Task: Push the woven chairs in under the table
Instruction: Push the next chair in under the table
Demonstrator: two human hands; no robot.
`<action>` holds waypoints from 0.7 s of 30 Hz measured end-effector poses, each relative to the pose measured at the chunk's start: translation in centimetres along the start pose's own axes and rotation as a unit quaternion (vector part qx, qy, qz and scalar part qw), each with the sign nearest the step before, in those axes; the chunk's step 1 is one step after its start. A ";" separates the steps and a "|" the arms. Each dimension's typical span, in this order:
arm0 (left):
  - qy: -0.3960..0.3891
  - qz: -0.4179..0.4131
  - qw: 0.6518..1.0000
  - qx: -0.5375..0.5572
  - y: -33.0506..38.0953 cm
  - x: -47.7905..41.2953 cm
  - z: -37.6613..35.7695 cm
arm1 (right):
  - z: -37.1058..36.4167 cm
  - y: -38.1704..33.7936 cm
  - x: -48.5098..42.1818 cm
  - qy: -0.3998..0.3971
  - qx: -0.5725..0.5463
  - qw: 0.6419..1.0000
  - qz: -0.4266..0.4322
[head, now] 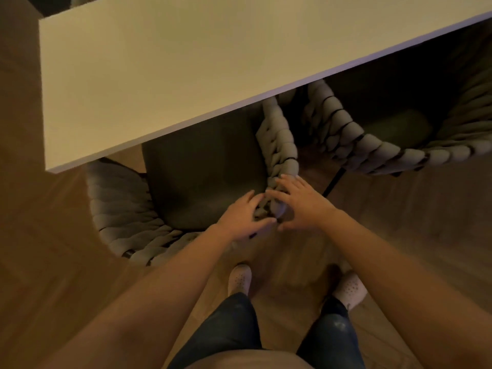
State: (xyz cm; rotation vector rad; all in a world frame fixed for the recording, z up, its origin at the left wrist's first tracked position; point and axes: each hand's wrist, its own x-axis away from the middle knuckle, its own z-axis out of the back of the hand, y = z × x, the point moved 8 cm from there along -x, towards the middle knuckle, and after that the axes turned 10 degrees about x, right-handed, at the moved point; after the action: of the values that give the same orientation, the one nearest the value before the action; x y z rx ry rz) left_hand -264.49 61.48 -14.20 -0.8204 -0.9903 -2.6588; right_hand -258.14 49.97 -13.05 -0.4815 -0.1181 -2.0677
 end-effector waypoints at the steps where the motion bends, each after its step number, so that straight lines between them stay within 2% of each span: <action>1: 0.030 -0.014 0.999 -0.012 1.8 -0.9 0.0 | 0.2 2.2 1.1 0.012 0.000 1.000 -0.015; 4: 0.108 -0.037 0.993 -0.035 8.3 -3.8 -1.2 | -0.1 10.7 5.9 0.032 0.002 0.998 -0.060; 7: 0.143 -0.038 0.987 -0.060 14.3 -6.3 -3.6 | -0.6 18.5 11.0 0.028 0.006 0.995 -0.095; 15: 0.119 -0.078 0.986 -0.083 29.7 -12.9 -11.0 | -2.0 36.1 22.1 -0.031 0.035 0.986 -0.163; 21: 0.054 -0.056 0.990 -0.118 36.6 -19.6 -12.5 | -2.8 46.3 23.6 -0.072 0.055 0.981 -0.170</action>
State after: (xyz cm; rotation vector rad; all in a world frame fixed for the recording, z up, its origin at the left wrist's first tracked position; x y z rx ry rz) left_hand -240.70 25.21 -12.94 -0.6734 -0.7265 -2.9221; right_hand -230.37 5.95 -11.62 -0.5742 -0.4243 -2.3411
